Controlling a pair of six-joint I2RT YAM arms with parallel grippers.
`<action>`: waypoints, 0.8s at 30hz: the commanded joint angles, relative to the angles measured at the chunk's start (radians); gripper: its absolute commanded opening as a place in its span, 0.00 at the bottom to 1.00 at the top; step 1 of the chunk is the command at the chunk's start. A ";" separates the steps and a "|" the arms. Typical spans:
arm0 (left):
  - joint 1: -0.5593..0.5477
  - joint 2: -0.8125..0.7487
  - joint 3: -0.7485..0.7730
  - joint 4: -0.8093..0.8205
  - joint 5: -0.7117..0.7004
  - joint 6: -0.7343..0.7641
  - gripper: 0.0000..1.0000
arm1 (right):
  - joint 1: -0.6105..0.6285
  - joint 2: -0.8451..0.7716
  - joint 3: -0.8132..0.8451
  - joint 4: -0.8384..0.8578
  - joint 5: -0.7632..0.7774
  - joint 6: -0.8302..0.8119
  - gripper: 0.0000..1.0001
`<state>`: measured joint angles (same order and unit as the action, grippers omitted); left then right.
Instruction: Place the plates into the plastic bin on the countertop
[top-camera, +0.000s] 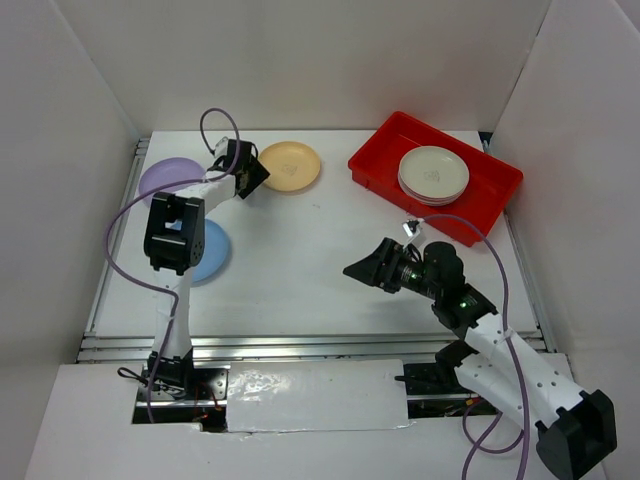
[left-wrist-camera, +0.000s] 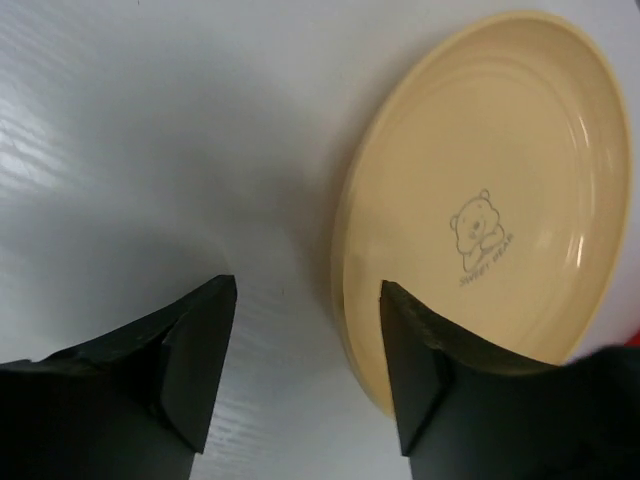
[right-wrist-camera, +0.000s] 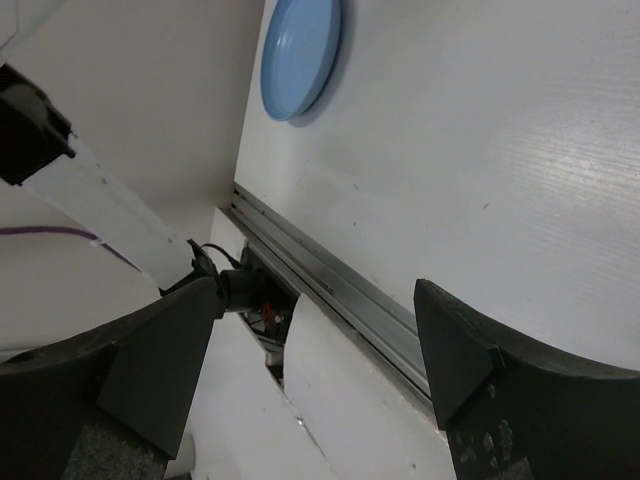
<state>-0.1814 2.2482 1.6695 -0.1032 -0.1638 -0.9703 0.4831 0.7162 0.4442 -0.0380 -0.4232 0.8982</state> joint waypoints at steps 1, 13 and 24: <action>-0.013 0.083 0.139 -0.225 -0.126 0.004 0.69 | 0.020 -0.034 -0.009 0.018 0.015 0.002 0.87; -0.024 0.153 0.271 -0.285 -0.151 0.048 0.00 | 0.054 -0.066 -0.015 -0.034 0.078 -0.015 0.87; -0.133 -0.452 -0.289 -0.248 -0.137 0.147 0.00 | 0.051 0.222 0.191 -0.105 0.207 -0.133 0.87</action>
<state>-0.2451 1.9690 1.4670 -0.3794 -0.3180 -0.8825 0.5304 0.8490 0.5064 -0.1158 -0.2825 0.8352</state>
